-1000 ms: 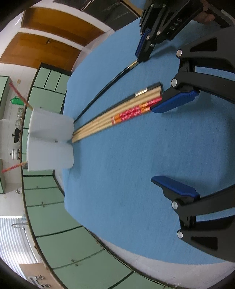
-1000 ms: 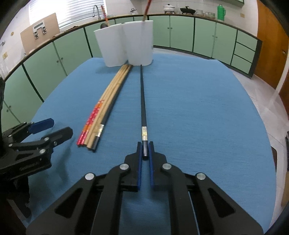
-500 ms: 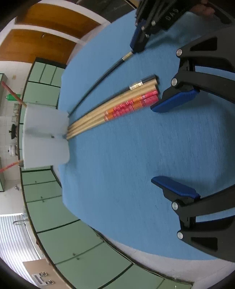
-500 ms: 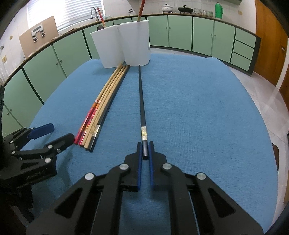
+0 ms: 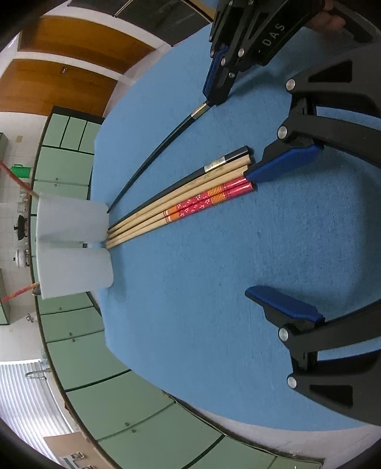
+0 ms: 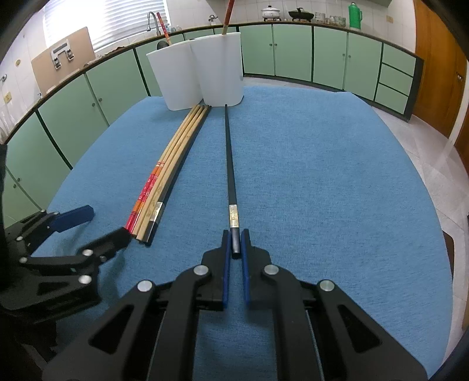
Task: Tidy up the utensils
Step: 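Hold the black chopstick in the right tool while the left tool grasps a red-banded chopstick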
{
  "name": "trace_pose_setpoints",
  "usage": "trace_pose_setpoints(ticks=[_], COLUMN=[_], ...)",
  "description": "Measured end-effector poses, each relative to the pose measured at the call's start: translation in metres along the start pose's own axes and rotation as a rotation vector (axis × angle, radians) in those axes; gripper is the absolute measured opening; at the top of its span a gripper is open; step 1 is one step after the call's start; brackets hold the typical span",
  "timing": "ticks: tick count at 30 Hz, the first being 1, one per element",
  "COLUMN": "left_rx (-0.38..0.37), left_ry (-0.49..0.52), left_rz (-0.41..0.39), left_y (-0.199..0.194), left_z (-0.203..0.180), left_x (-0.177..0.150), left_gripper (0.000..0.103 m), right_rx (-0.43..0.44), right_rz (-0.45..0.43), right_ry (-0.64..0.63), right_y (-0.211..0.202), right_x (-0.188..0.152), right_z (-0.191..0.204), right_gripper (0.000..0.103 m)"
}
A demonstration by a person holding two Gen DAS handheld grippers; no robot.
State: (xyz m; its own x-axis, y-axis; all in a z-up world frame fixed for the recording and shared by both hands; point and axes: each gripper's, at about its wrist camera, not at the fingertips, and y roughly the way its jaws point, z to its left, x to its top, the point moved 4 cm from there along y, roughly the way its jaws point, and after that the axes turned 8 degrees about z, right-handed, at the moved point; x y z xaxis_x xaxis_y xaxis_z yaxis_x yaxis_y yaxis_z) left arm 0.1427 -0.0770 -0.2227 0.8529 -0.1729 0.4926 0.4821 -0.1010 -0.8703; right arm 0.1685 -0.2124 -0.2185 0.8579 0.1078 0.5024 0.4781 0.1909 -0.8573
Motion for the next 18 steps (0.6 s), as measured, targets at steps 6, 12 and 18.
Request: trace_pose_setpoints(ticks=[6,12,18], left_rx=[0.05,0.033,0.012], left_ry=[-0.06,-0.084,-0.056], left_rz=[0.001,0.001,-0.004], left_y=[-0.005,-0.009,-0.005], left_z=[0.024,0.026,0.011], left_x=[-0.004,-0.005,-0.002], left_gripper=[0.073,0.072,0.072], right_rx=[0.003,0.009,0.03], right_rz=[0.0,-0.001,0.004], right_ry=[0.002,0.004,-0.021], right_y=[0.0,0.0,-0.002], right_x=[0.0,-0.001,-0.002], right_z=[0.001,0.001,0.0], right_gripper=[0.007,0.008,0.009])
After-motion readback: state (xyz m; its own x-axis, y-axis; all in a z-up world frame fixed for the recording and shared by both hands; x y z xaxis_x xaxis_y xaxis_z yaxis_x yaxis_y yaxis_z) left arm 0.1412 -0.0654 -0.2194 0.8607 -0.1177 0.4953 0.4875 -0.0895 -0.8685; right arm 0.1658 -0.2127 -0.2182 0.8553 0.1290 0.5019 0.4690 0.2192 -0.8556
